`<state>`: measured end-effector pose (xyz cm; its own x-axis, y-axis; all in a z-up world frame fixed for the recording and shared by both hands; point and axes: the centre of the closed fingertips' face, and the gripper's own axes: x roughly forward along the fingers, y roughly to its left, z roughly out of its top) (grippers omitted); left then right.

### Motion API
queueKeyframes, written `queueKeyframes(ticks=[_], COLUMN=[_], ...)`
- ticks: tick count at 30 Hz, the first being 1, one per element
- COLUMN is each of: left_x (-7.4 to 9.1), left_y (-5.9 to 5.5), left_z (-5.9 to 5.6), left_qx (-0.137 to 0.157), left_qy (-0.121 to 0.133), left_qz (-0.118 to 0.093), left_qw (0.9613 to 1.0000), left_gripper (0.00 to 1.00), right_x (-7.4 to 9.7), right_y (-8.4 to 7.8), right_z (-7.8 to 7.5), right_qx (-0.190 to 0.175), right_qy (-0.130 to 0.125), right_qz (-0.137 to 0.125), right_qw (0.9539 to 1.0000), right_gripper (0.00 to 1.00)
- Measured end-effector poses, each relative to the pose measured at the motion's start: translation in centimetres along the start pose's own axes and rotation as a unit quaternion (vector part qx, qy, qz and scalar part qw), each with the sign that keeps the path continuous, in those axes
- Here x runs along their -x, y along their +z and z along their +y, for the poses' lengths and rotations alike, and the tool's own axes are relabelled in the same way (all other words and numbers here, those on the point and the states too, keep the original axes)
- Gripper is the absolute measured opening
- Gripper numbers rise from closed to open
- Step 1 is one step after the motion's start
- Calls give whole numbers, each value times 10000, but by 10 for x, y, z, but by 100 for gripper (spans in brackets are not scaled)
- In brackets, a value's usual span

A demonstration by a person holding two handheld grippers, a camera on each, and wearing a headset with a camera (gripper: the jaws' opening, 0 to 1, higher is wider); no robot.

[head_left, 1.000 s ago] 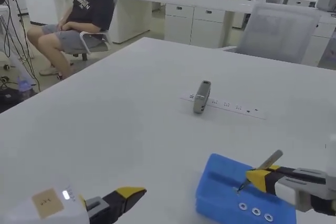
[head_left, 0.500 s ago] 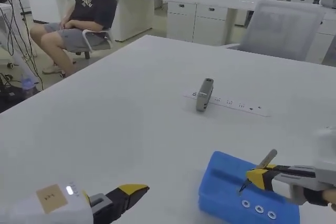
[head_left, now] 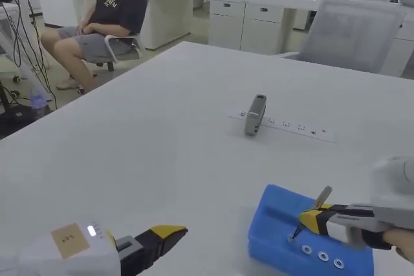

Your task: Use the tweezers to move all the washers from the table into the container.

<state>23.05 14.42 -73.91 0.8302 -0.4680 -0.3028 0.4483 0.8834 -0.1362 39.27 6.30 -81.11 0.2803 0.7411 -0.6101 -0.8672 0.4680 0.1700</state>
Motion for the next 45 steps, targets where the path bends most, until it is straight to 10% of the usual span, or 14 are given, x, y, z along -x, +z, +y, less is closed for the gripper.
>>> queueKeyframes(ticks=[19,31,45], left_x=[0,-1,0], left_y=[-1,-1,0], left_z=[-1,-2,-2], left_qx=[-8,-27,-29], left_qy=[-23,-52,-57], left_qz=[34,41,20], left_qw=[10000,10000,10000], left_gripper=[59,59,59], right_x=[17,54,48], right_y=[5,21,-31], right_z=[18,62,98], right_qx=[119,416,295], right_qy=[7,306,863], right_qz=[-269,-717,-181], right_qw=[9996,9961,9957], right_gripper=[4,4,4])
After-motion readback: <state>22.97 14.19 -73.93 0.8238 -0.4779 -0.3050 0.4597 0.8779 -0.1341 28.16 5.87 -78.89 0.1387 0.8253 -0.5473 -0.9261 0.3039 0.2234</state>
